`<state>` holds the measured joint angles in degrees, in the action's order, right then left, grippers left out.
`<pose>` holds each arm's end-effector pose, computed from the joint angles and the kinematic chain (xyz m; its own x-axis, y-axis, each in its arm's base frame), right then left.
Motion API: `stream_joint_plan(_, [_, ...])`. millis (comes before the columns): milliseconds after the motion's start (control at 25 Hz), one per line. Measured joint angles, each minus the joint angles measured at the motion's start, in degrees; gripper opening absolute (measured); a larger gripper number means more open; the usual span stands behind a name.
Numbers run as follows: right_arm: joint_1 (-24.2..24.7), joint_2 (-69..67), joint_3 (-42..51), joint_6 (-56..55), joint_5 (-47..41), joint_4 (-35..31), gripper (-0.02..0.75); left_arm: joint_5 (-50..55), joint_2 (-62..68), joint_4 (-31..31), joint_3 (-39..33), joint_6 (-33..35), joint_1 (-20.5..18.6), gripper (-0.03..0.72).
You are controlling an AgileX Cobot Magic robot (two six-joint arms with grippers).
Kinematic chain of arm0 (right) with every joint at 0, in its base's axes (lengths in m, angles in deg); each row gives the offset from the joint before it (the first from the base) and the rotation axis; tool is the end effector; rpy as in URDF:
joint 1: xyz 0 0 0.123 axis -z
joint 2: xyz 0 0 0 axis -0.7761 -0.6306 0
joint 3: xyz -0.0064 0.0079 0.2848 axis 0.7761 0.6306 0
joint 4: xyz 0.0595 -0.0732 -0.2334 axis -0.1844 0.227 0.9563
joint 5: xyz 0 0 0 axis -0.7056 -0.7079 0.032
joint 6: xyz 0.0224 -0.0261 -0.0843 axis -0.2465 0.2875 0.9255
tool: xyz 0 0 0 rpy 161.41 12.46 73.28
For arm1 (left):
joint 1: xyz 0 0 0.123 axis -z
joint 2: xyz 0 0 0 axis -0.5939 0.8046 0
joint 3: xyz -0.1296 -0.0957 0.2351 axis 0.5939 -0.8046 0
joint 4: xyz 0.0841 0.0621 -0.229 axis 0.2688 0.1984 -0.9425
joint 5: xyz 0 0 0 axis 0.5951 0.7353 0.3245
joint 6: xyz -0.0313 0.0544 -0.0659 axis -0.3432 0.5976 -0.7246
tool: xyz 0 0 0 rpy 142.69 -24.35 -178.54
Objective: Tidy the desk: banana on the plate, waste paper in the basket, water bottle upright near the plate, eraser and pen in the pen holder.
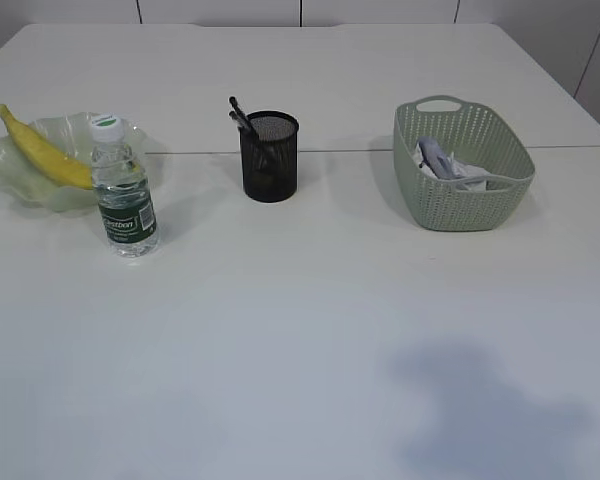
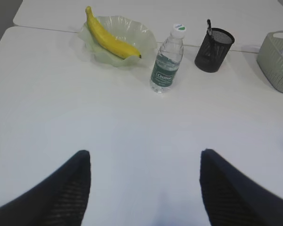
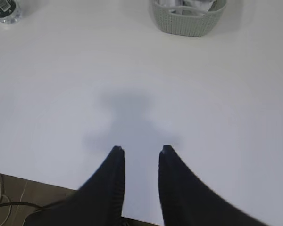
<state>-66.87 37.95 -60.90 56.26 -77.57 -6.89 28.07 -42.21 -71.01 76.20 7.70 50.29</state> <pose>0.0917 0.0273 0.4044 -0.7149 -0.1309 -0.6869 -0.2319 0.9711 0.0562 -0.0402 0.0180 0.3516 -0.4376 -0.1736 -0.8822 0.0438 0.9759 -0.2138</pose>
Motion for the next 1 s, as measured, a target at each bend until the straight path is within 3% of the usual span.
stream_joint_plan(440, [0.00, 19.29, 5.21, -0.12, -0.42, 0.62, 0.189, 0.08, -3.60, -0.65, 0.00, 0.00, 0.00, 0.501])
stream_joint_plan(680, [0.00, 30.71, 10.30, -0.12, -0.53, -3.21, 0.189, 0.35, -5.14, -1.18, -0.11, 1.37, 0.00, 0.480])
stream_joint_plan(1000, [0.00, 43.49, 18.43, 0.37, -1.07, -4.19, 0.189, 0.57, -5.14, -1.78, -4.54, 4.64, 0.00, 0.477])
